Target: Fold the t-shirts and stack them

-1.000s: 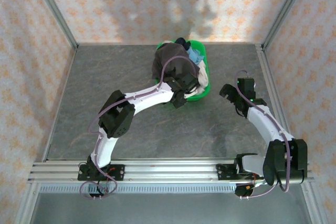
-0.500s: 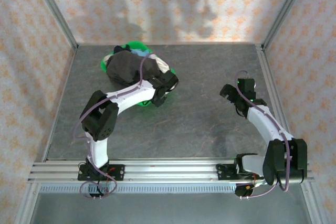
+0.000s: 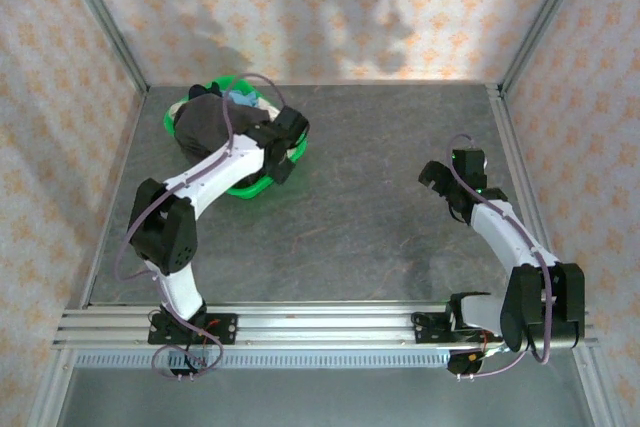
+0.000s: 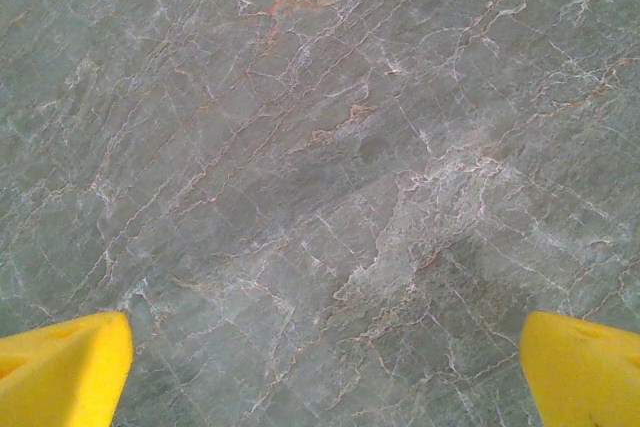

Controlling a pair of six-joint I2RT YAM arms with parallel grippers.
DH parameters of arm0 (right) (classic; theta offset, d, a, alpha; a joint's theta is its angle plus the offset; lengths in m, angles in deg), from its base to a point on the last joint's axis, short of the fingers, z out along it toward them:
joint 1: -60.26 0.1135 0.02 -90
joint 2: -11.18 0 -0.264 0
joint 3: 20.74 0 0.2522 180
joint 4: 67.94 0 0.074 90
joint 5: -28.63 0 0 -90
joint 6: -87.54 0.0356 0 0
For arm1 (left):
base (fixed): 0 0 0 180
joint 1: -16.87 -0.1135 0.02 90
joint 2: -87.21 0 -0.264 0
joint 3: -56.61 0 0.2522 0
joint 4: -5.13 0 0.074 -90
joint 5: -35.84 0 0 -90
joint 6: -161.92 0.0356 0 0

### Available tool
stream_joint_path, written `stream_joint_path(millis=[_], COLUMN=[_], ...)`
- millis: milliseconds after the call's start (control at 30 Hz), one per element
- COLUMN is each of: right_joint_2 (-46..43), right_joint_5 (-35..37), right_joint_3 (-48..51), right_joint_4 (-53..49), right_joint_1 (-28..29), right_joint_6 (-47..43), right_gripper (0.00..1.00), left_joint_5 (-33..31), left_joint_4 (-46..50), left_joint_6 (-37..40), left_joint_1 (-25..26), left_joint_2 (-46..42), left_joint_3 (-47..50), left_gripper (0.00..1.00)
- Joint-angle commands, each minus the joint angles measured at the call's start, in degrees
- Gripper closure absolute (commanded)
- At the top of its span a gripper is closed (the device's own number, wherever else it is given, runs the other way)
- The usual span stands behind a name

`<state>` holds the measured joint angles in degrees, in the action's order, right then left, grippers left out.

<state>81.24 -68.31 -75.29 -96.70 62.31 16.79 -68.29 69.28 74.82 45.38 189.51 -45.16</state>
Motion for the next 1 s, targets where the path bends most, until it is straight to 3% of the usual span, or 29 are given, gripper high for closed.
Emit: stream_joint_path(millis=[0, 67, 133, 200, 300, 533, 600, 767, 967], right_joint_2=[0.27, 0.43, 0.59, 0.56, 0.34, -0.10, -0.19, -0.03, 0.70], right_joint_5=[0.63, 0.56, 0.45, 0.06, -0.58, -1.27, -1.67, -1.59, -1.22], right_joint_3=[-0.19, -0.16, -0.16, -0.08, 0.14, 0.69, 0.84, 0.94, 0.81], right_joint_4=[0.08, 0.07, 0.08, 0.13, 0.39, 0.97, 1.20, 1.20, 1.49], right_joint_1=[-0.33, -0.37, -0.37, -0.37, -0.37, -0.36, -0.33, -0.37, -0.37], right_joint_6=[-0.45, -0.60, -0.55, -0.66, -0.63, -0.69, -0.56, -0.22, 0.25], right_gripper=[0.01, 0.01, 0.01, 0.01, 0.01, 0.01, 0.01, 0.01, 0.01], left_joint_5=[8.23, 9.19, 6.56, 1.08, -1.81, -0.99, -0.26, 0.30, 0.72], left_joint_4=[1.54, 0.30, 1.03, 8.98, 18.24, 15.67, 14.92, 13.00, 8.57], left_joint_6=[-14.23, -22.20, -28.42, -34.66, -41.50, -47.07, -46.57, -39.32, -17.86], left_joint_1=[0.57, 0.71, 0.58, -0.02, -1.47, -2.83, -3.36, -3.67, -4.07], left_joint_2=[1.46, 4.78, 10.92, 19.66, 30.46, 35.44, 35.05, 29.98, 19.24], left_joint_3=[-10.50, -14.71, -20.49, -31.96, -46.43, -47.37, -44.73, -35.05, -20.75], left_gripper=[0.17, 0.08, 0.07, 0.07, 0.08, 0.13, 0.17, 0.43, 0.80])
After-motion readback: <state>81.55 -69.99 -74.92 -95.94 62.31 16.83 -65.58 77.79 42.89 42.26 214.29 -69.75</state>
